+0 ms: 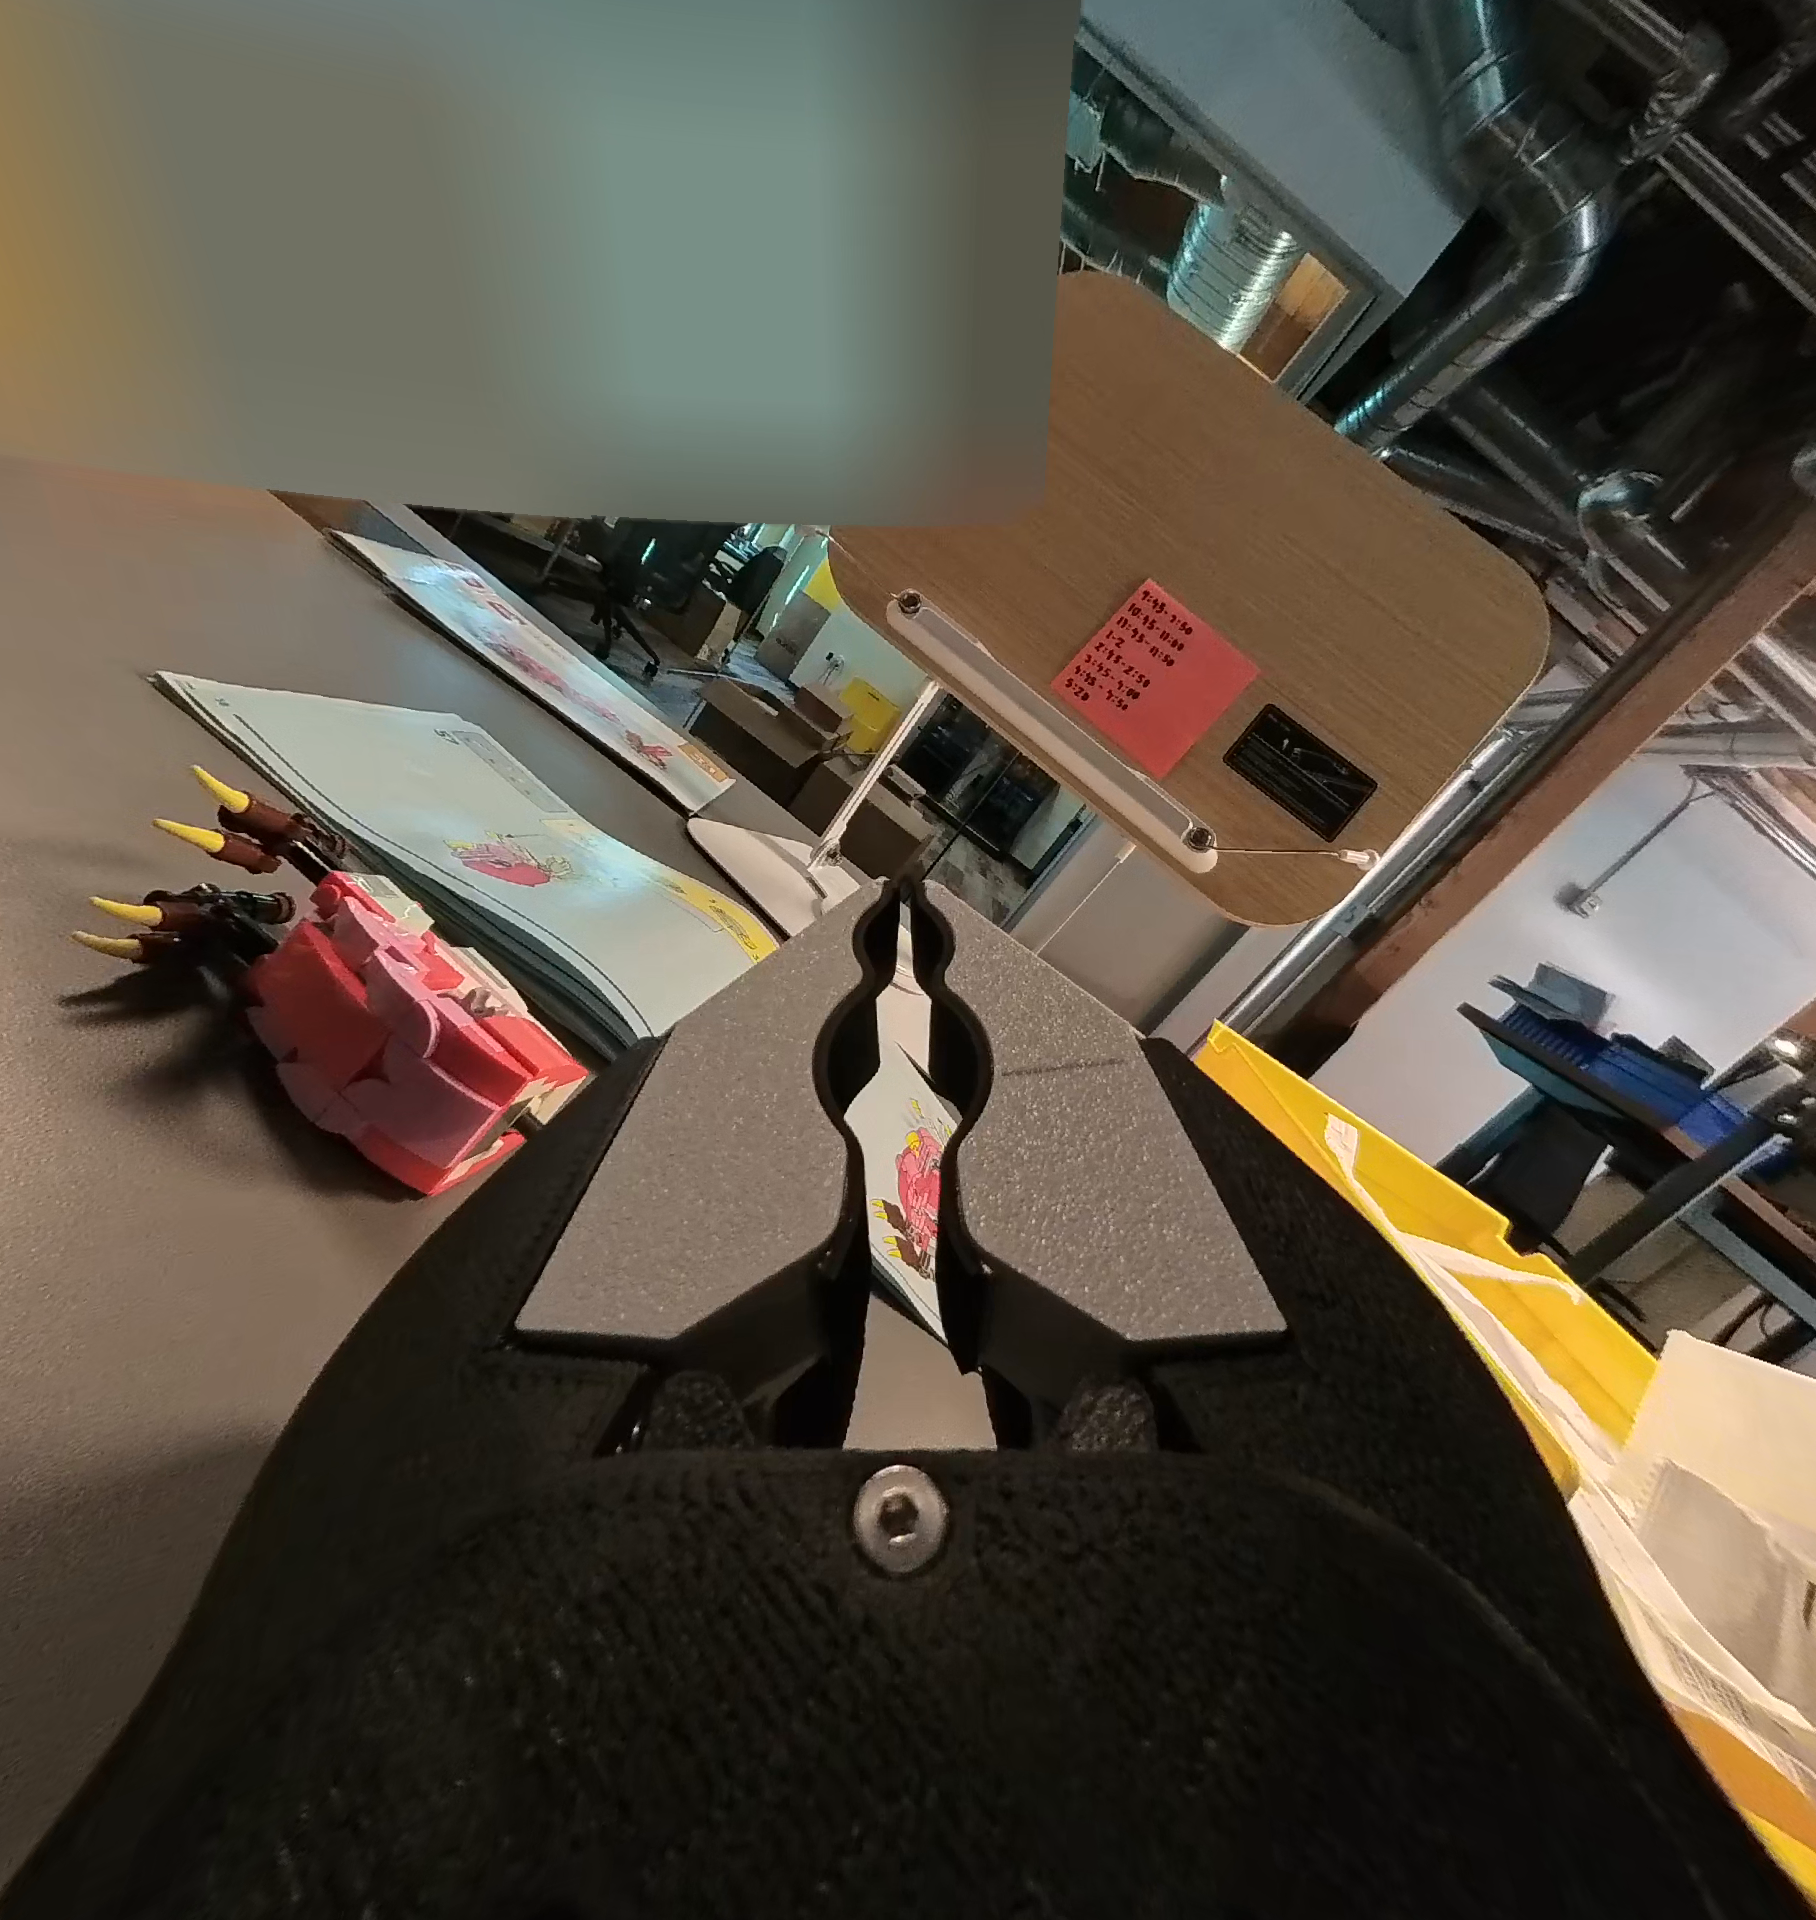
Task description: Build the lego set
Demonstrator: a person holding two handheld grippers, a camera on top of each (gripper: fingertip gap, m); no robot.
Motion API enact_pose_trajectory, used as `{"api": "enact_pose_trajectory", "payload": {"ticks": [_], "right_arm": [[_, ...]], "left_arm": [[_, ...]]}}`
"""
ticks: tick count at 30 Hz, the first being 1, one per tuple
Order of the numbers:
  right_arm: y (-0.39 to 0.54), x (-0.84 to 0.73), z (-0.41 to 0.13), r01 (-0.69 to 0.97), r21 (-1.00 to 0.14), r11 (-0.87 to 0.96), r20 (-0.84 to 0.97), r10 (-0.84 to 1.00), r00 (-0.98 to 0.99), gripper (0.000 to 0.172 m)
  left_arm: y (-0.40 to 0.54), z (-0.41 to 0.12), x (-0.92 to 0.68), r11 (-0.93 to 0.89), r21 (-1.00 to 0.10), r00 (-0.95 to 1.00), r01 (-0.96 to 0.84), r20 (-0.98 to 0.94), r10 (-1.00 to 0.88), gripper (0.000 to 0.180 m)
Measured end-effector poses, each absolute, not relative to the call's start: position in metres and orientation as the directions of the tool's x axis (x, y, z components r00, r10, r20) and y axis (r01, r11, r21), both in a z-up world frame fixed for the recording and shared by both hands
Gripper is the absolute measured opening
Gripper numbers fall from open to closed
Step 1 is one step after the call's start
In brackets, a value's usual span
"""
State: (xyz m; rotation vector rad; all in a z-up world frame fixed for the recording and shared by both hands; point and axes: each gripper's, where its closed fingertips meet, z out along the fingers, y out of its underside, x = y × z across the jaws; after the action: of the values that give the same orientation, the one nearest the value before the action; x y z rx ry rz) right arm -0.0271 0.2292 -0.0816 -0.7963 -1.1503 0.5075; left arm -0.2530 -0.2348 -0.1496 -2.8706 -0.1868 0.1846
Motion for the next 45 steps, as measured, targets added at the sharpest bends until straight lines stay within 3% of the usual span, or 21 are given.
{"api": "enact_pose_trajectory", "payload": {"ticks": [2, 5, 7, 10, 12, 15, 18, 22, 27, 30, 35, 37, 41, 45], "right_arm": [[0.229, -0.027, -0.081, 0.038, -0.776, 0.629, 0.601, 0.721, 0.345, 0.000], [0.229, -0.027, -0.082, 0.037, -0.778, 0.627, 0.599, 0.723, 0.344, 0.000], [0.229, -0.027, -0.082, 0.039, -0.780, 0.625, 0.599, 0.725, 0.340, 0.000], [0.228, -0.028, -0.083, 0.039, -0.779, 0.626, 0.600, 0.726, 0.335, 0.000], [0.228, -0.028, -0.083, 0.037, -0.779, 0.625, 0.600, 0.728, 0.333, 0.000], [0.227, -0.028, -0.083, 0.035, -0.779, 0.625, 0.600, 0.730, 0.327, 0.000], [0.229, -0.028, -0.084, 0.047, -0.775, 0.630, 0.609, 0.725, 0.322, 0.000], [0.229, -0.028, -0.085, 0.043, -0.783, 0.620, 0.599, 0.735, 0.318, 0.000], [0.227, -0.029, -0.086, 0.042, -0.782, 0.622, 0.603, 0.736, 0.308, 0.000], [0.226, -0.030, -0.086, 0.042, -0.781, 0.623, 0.604, 0.736, 0.304, 0.000], [0.226, -0.030, -0.087, 0.045, -0.781, 0.623, 0.606, 0.737, 0.299, 0.000], [0.225, -0.030, -0.088, 0.046, -0.780, 0.624, 0.607, 0.737, 0.297, 0.000], [0.225, -0.030, -0.088, 0.045, -0.779, 0.625, 0.608, 0.736, 0.296, 0.000], [0.225, -0.031, -0.088, 0.048, -0.779, 0.625, 0.609, 0.736, 0.296, 0.000]], "left_arm": [[-0.238, -0.136, -0.285, -0.921, -0.327, 0.939, 0.209, -0.196, 0.283, 0.069], [-0.242, -0.133, -0.299, -0.886, -0.344, 0.918, 0.312, -0.132, 0.374, 0.041], [-0.244, -0.139, -0.297, -0.900, -0.294, 0.927, 0.322, -0.096, 0.363, 0.014], [-0.253, -0.156, -0.294, -0.938, -0.159, 0.937, 0.307, -0.120, 0.327, 0.000], [-0.254, -0.166, -0.288, -0.954, -0.098, 0.949, 0.284, -0.111, 0.294, 0.000], [-0.245, -0.173, -0.281, -0.955, -0.089, 0.953, 0.282, -0.088, 0.289, 0.019], [-0.239, -0.178, -0.287, -0.926, -0.110, 0.923, 0.361, -0.102, 0.372, 0.023], [-0.227, -0.179, -0.288, -0.897, -0.156, 0.905, 0.414, -0.033, 0.424, 0.041], [-0.206, -0.177, -0.273, -0.877, -0.203, 0.900, 0.435, 0.124, 0.418, 0.042], [-0.206, -0.182, -0.277, -0.883, -0.193, 0.904, 0.427, 0.081, 0.419, 0.047], [-0.211, -0.184, -0.280, -0.908, -0.174, 0.924, 0.381, 0.026, 0.382, 0.015], [-0.211, -0.180, -0.288, -0.911, -0.196, 0.927, 0.364, -0.022, 0.375, 0.015], [-0.208, -0.152, -0.324, -0.873, -0.341, 0.897, 0.348, -0.148, 0.416, 0.015], [-0.207, -0.141, -0.333, -0.845, -0.385, 0.895, 0.371, -0.096, 0.437, 0.015]]}}
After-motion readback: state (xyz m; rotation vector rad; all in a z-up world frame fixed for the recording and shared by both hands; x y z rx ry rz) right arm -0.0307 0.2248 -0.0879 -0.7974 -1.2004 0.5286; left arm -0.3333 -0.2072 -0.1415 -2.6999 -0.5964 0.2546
